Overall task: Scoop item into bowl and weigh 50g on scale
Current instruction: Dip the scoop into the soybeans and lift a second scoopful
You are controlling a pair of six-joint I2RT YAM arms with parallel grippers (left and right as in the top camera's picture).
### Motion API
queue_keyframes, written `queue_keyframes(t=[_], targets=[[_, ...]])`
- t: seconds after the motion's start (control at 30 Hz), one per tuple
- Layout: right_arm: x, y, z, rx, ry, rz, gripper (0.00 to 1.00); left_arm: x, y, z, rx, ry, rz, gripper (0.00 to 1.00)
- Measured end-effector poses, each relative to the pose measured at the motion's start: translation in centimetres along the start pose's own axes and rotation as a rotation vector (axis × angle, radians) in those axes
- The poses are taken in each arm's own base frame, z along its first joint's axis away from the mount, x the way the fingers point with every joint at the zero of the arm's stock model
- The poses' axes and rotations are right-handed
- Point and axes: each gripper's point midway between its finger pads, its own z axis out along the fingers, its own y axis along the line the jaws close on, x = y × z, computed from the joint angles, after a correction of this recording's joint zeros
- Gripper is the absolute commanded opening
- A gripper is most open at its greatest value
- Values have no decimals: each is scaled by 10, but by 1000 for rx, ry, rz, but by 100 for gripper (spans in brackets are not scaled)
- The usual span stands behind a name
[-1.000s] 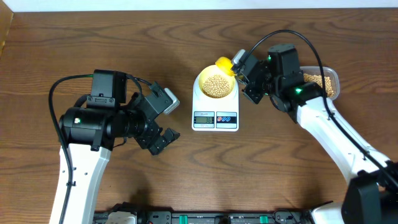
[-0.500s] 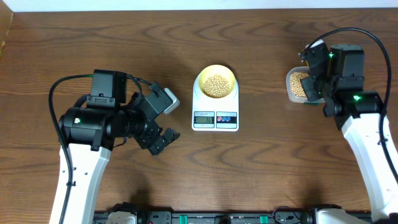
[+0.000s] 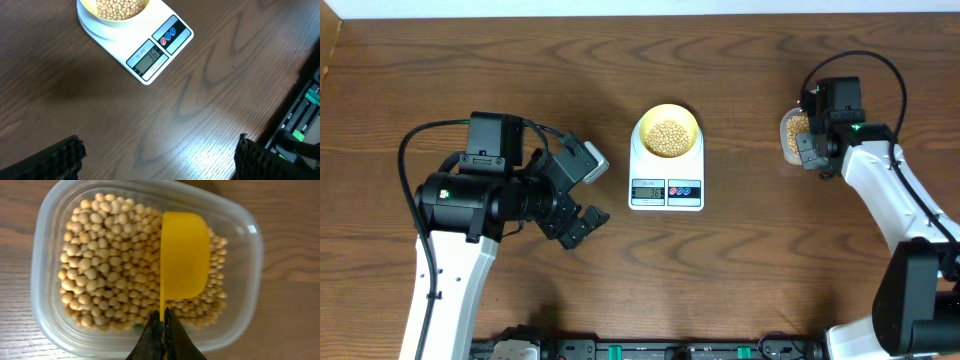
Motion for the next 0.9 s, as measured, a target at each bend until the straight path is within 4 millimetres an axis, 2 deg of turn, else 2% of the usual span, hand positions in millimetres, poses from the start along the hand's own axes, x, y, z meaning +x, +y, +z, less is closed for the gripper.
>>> queue_keyframes(t=[0.1, 0.4, 0.63, 0.9], targets=[[-1, 13, 3, -93, -8, 25, 1, 0, 0, 0, 0, 0, 0, 98], [4, 19, 2, -313, -14, 189, 1, 0, 0, 0, 0, 0, 0, 98], [5, 8, -3, -510, -38, 399, 1, 0, 0, 0, 0, 0, 0, 98], [9, -15, -10, -637, -43, 643, 1, 0, 0, 0, 0, 0, 0, 98]])
